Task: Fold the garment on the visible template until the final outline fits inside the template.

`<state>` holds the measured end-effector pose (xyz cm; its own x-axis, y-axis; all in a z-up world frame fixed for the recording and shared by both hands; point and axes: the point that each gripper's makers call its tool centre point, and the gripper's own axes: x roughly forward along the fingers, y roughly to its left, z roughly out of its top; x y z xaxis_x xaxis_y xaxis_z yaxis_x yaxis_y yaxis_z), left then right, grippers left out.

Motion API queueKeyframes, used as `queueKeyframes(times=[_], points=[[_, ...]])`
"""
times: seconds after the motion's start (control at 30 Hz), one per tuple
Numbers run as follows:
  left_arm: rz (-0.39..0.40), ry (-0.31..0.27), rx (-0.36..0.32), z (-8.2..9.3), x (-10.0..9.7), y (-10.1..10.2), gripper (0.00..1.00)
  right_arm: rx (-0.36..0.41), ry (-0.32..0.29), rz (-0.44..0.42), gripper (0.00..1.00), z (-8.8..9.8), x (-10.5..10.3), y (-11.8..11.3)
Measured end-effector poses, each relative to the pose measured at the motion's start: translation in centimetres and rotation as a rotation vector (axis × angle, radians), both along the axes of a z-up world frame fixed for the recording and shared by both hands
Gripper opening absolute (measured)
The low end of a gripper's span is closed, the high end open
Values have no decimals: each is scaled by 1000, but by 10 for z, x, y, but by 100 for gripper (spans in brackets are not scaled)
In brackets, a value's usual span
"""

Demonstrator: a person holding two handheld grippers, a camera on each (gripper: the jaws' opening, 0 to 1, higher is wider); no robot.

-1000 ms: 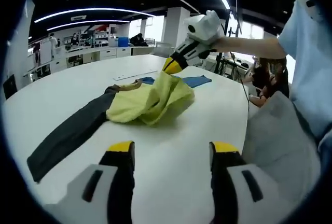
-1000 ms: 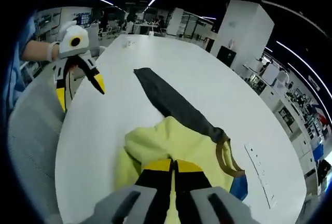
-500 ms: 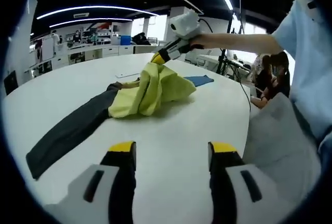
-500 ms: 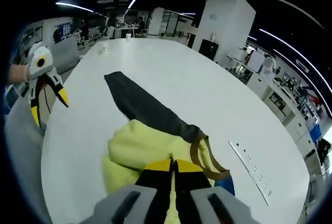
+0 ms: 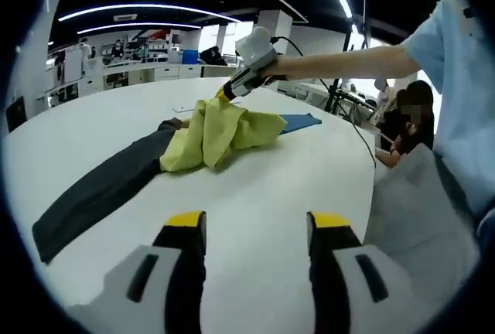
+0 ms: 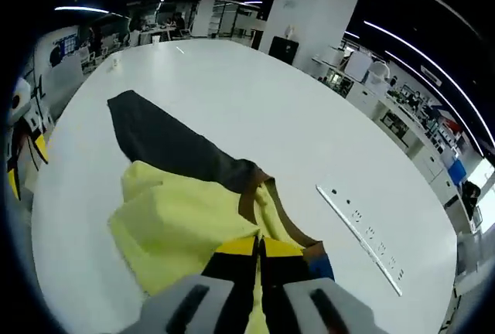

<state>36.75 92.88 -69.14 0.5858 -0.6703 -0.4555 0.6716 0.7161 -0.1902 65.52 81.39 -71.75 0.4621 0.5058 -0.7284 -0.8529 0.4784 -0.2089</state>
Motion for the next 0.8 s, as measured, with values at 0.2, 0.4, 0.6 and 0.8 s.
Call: queueKeyframes(times=[0.2,0.4,0.6,0.8], points=[[15,7,-7,-1,3,2,47,-44,12,9,0,-20,7,1],[27,18,-8,-3,5,4,45,-63,33,8,0,-35,12,0],[37,28,-14,-6,8,4,43,-79,50,14,0,-46,11,-1],[39,28,-22,-4,12,2,42,-67,65,11,0,-48,13,-1]])
